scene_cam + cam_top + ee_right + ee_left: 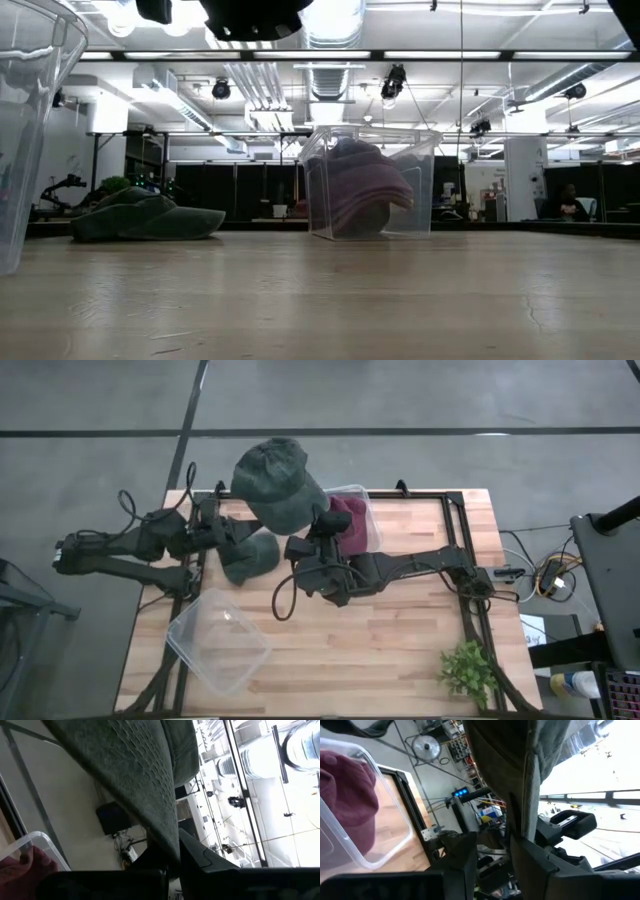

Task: Pick & Place hat
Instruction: Put the green cap into the bottom transparent bin

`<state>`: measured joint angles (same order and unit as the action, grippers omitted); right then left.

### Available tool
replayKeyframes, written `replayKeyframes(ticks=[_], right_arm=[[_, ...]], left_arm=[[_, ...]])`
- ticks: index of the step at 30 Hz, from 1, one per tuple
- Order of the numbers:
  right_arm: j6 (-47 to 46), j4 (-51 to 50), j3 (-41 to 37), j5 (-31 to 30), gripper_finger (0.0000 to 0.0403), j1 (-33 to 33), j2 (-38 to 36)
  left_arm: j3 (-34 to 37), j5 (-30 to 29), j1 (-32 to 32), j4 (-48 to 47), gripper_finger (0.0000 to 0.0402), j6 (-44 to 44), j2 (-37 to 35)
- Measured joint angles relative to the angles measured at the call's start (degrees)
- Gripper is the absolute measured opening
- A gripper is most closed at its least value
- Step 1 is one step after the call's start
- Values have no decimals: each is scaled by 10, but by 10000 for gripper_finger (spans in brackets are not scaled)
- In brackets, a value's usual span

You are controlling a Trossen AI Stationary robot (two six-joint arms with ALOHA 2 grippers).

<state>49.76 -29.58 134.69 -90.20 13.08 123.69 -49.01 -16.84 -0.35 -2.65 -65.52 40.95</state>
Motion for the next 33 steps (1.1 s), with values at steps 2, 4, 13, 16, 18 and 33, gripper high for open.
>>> replayKeyframes(ticks=[2,4,13,16,18,33], right_arm=[[0,0,0,1,11,-3,-1],[0,0,0,3,11,-5,-2],[-10,-2,0,4,11,-24,-18],[-16,1,0,2,11,-30,-22],[-16,2,0,2,11,-31,-22],[-45,3,0,2,11,-32,-18]], left_arm=[[0,2,-4,1,112,-1,0],[0,11,-9,1,112,-1,-2],[2,29,-33,4,113,-5,-11],[5,14,-33,8,113,-5,-11],[5,2,-33,10,113,-11,-8],[6,-23,-31,115,113,-27,38]])
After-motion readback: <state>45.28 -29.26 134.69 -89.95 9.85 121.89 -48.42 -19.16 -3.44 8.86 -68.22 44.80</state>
